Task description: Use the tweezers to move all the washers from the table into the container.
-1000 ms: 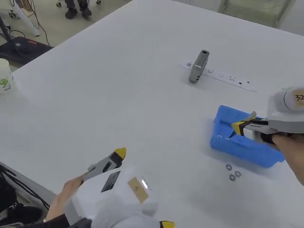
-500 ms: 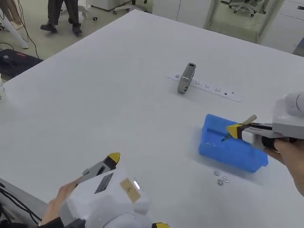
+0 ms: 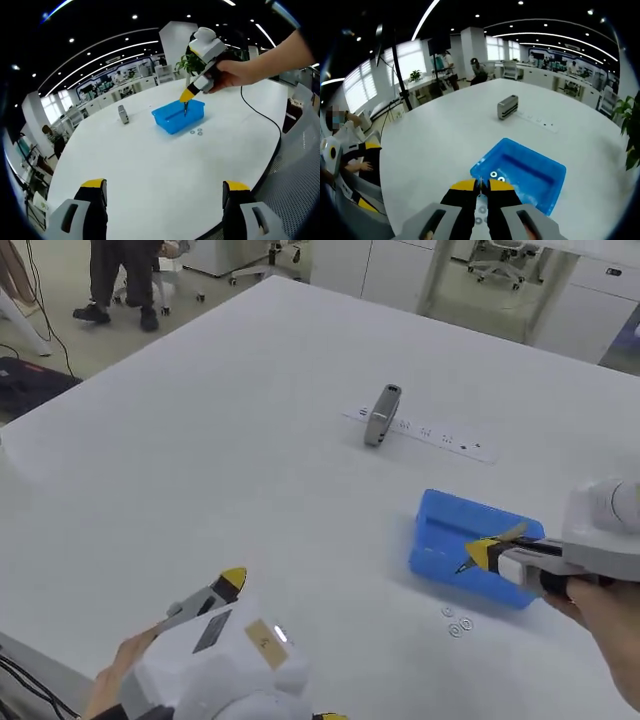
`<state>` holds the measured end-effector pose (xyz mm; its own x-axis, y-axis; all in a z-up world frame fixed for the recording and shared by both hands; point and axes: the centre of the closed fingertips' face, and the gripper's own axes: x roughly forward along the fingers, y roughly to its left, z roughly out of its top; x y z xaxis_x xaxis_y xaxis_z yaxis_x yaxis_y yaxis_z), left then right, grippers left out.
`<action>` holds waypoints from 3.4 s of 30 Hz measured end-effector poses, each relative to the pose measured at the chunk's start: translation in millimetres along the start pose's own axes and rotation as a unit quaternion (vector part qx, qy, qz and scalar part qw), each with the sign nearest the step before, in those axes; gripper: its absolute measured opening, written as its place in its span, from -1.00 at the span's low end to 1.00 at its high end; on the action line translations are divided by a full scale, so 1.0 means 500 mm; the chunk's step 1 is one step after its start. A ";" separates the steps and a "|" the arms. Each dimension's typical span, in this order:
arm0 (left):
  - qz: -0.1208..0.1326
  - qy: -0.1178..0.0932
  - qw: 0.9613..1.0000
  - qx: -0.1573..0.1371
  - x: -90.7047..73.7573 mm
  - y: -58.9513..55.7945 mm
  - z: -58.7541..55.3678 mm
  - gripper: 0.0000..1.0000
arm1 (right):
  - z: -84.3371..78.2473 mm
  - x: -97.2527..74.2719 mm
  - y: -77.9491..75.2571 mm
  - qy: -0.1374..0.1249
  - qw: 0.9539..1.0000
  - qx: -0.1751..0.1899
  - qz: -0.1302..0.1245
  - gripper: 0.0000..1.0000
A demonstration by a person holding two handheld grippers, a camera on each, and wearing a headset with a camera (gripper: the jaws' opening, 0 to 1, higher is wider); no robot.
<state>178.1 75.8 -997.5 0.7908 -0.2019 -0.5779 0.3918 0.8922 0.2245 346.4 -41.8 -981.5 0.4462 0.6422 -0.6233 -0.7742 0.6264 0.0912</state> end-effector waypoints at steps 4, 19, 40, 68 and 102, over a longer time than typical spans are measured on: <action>0.000 0.000 1.000 -0.001 0.000 0.000 0.000 0.96 | -0.017 0.004 0.006 0.007 1.000 0.001 0.000 -0.93; 0.000 0.005 1.000 0.000 0.001 0.001 -0.004 0.95 | -0.073 0.031 0.005 0.041 0.999 -0.016 -0.017 -0.93; 0.002 0.014 1.000 0.001 0.003 0.002 -0.010 0.94 | -0.089 0.053 -0.013 0.060 0.997 -0.046 -0.030 -0.93; 0.005 0.015 1.000 0.002 0.003 0.004 -0.010 0.94 | -0.094 0.050 -0.008 0.056 0.998 -0.029 -0.027 -0.93; 0.010 0.007 1.000 0.006 0.000 0.006 -0.006 0.93 | -0.055 0.011 -0.044 0.059 0.998 -0.004 -0.022 -0.99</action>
<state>177.7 79.6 -999.0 0.7914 -0.1779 -0.5848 0.3814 0.8913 0.2451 353.4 -64.0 -1008.1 0.4251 0.5574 -0.7132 -0.7581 0.6497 0.0559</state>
